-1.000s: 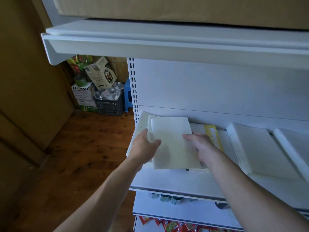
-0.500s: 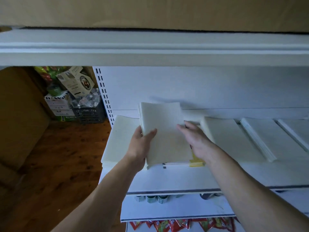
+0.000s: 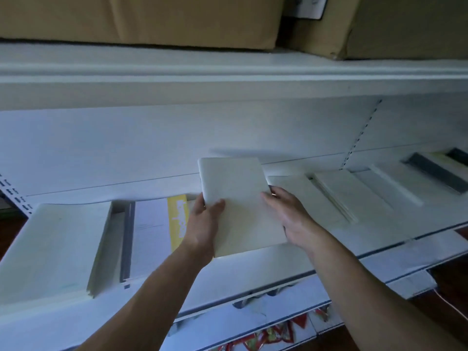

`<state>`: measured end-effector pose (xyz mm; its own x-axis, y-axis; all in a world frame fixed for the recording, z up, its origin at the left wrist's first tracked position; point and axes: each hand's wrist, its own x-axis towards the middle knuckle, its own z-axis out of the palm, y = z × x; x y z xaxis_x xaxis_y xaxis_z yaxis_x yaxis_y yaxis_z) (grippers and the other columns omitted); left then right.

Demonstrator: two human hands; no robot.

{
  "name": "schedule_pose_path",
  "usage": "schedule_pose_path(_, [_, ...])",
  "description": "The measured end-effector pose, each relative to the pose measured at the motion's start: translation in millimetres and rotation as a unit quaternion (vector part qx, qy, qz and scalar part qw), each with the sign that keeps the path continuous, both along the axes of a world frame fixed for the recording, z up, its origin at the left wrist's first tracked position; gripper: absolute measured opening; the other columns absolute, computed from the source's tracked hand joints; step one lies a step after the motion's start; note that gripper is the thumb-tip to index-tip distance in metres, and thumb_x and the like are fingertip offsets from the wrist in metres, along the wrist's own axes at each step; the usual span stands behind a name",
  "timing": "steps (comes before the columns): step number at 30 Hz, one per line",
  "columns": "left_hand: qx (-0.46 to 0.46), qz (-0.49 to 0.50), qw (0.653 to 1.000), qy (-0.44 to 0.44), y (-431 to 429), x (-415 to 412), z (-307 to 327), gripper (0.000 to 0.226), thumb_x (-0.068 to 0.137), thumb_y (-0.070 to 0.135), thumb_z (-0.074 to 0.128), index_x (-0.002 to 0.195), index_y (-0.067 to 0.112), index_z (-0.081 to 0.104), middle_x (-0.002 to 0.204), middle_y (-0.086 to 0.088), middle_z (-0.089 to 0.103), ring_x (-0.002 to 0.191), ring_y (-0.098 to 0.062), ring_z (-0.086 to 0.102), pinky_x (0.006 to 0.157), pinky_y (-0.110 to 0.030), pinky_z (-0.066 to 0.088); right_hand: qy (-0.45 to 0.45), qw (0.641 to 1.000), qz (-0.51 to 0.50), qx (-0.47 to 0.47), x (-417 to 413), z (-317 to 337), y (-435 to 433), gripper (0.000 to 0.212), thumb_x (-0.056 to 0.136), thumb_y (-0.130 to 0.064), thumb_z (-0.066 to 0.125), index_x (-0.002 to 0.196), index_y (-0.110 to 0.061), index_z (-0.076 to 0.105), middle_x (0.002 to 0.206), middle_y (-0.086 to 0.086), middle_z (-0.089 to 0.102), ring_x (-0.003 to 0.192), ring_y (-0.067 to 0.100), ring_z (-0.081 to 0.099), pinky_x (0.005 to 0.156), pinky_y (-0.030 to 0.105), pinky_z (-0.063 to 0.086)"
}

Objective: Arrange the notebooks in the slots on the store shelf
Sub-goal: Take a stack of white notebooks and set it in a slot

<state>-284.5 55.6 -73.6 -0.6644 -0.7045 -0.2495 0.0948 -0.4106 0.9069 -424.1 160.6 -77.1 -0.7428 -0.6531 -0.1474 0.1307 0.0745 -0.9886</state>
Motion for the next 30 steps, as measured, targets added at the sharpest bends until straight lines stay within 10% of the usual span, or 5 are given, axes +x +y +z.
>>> schedule_pose_path(17, [-0.032,0.057,0.996,-0.065,184.5,-277.0,-18.5,0.032,0.099,0.016,0.047,0.129,0.025,0.044,0.114,-0.006,0.060,0.097,-0.025,0.058,0.086,-0.040,0.050,0.117,0.986,-0.002,0.115,-267.4,-4.3,175.8,0.015,0.091,-0.015,0.053,0.094,-0.019,0.067,0.083,0.015,0.063,0.078,0.026,0.059,0.070,0.035,0.045])
schedule_pose_path(24, [-0.101,0.039,0.982,-0.157,203.2,-331.6,-37.4,0.020,0.097,0.011,0.039,0.114,0.020,0.042,0.106,-0.008,0.056,0.088,-0.019,0.056,0.067,-0.028,0.046,0.135,0.975,-0.011,0.175,-311.6,-30.7,191.2,0.015,0.082,-0.023,0.052,0.093,-0.018,0.061,0.086,0.008,0.066,0.074,0.022,0.059,0.065,0.033,0.044])
schedule_pose_path(30, [-0.167,0.034,0.953,-0.249,205.1,-347.8,-53.6,0.018,0.090,0.012,0.036,0.106,0.013,0.045,0.109,-0.007,0.047,0.103,-0.028,0.051,0.094,-0.050,0.048,0.142,0.962,0.001,0.231,-326.1,-46.0,194.2,0.013,0.089,-0.015,0.048,0.098,-0.016,0.058,0.083,0.002,0.059,0.068,0.015,0.051,0.057,0.028,0.036])
